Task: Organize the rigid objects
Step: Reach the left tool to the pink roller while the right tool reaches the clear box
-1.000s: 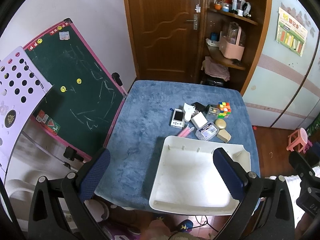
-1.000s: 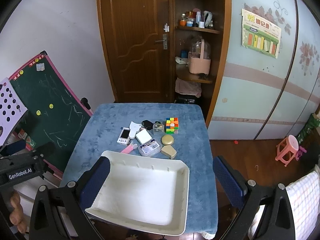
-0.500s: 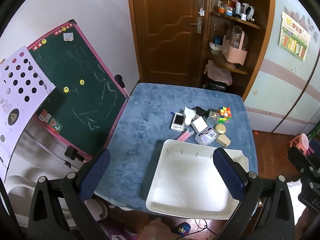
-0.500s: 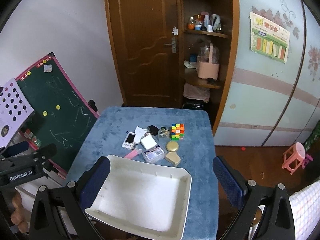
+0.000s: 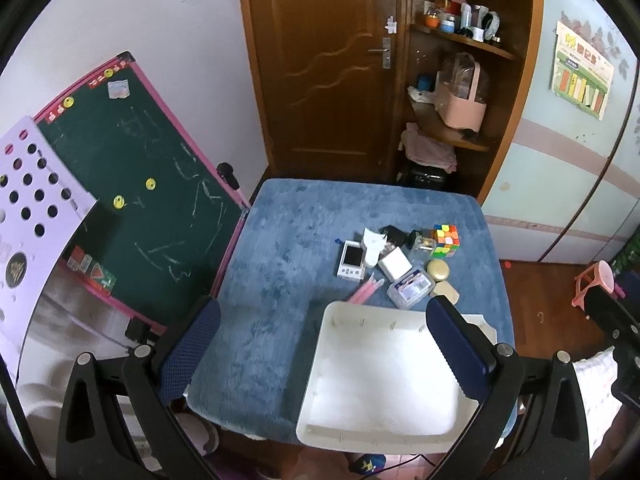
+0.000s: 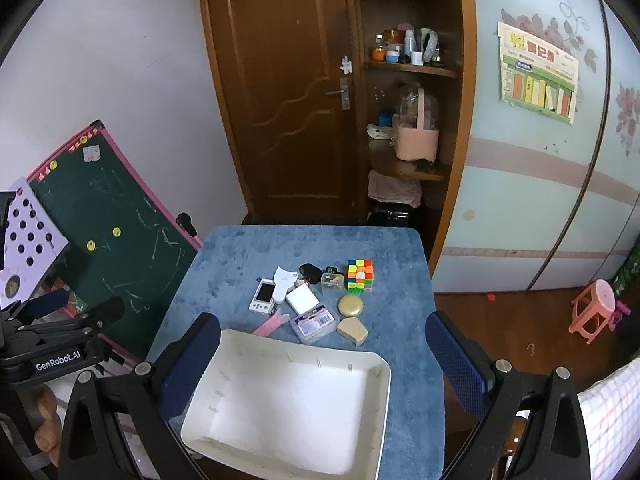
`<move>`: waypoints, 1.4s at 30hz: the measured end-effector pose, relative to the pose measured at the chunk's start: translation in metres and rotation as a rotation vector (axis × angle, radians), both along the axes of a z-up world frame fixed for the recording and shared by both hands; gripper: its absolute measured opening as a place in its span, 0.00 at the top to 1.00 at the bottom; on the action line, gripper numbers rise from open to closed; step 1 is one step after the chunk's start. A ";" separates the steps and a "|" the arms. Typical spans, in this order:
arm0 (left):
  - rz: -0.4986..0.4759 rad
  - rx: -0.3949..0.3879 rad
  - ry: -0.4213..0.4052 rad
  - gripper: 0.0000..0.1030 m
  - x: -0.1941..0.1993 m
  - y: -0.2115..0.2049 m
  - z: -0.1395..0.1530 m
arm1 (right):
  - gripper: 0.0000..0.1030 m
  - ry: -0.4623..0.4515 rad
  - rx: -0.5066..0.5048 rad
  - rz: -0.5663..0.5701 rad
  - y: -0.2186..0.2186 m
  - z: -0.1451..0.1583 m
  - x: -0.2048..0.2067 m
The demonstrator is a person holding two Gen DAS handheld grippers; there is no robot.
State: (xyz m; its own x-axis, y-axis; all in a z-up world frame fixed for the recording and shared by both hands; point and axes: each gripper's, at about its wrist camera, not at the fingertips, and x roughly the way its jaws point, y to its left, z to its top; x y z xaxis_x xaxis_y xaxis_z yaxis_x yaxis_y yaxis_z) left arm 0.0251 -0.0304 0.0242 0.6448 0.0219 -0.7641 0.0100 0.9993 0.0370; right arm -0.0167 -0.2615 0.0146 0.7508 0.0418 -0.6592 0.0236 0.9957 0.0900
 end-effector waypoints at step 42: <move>-0.320 0.082 0.391 0.01 0.167 -0.002 -0.160 | 0.00 0.410 0.116 -0.127 -0.002 -0.114 0.164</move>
State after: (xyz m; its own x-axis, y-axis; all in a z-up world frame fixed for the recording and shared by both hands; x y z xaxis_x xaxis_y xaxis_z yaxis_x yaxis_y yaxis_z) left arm 0.1920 -0.0322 -0.1359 0.2956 -0.0598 -0.9534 0.3434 0.9380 0.0477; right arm 0.1476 -0.2631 -0.0995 0.4321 0.0576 -0.9000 0.2026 0.9663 0.1591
